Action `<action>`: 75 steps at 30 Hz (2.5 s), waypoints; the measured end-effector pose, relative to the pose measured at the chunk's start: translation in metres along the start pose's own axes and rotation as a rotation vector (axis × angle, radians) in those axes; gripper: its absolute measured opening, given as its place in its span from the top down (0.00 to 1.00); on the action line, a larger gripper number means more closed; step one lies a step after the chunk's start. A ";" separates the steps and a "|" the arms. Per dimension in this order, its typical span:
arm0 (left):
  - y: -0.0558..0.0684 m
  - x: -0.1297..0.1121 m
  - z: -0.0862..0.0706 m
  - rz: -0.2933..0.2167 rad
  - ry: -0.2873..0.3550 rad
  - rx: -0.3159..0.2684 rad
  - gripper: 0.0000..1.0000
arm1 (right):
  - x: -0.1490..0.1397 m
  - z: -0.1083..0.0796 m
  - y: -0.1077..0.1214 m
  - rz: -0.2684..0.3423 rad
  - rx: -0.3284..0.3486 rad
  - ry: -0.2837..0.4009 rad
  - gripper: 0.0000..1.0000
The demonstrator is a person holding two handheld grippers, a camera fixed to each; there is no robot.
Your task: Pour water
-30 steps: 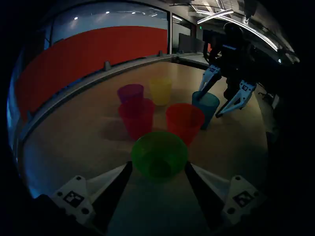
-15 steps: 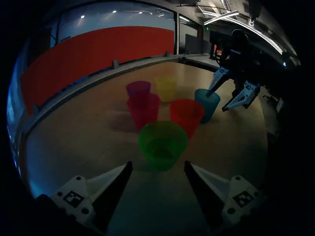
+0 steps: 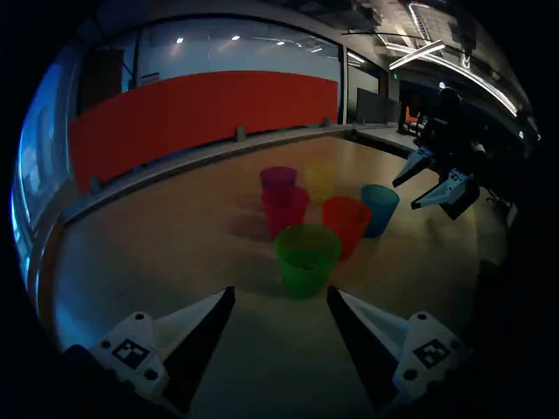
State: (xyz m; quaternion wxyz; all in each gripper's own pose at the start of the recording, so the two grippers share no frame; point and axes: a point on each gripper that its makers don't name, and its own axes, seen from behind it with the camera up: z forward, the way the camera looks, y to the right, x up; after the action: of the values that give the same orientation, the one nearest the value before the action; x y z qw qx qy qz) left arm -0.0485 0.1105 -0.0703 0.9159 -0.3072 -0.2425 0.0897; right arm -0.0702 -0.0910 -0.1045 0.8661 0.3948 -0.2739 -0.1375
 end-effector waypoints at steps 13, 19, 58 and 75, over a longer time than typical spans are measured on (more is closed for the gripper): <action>-0.042 0.034 -0.035 -0.086 0.201 0.188 0.02 | 0.040 -0.030 0.026 0.079 -0.177 0.185 0.00; -0.055 0.057 -0.047 -0.120 0.300 0.256 0.02 | 0.060 -0.039 0.045 0.095 -0.269 0.272 0.00; -0.098 0.131 -0.092 -0.143 0.573 0.552 0.02 | 0.109 -0.123 0.139 0.314 -0.828 0.636 0.00; -0.108 0.116 -0.088 -0.104 0.540 0.652 0.02 | 0.110 -0.123 0.136 0.289 -0.880 0.615 0.00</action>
State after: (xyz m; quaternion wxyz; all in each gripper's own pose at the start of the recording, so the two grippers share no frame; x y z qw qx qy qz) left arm 0.0972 0.0155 -0.0212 0.9990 -0.0013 0.0318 0.0318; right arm 0.0940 0.0224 -0.0268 0.9994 -0.0239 0.0234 0.0030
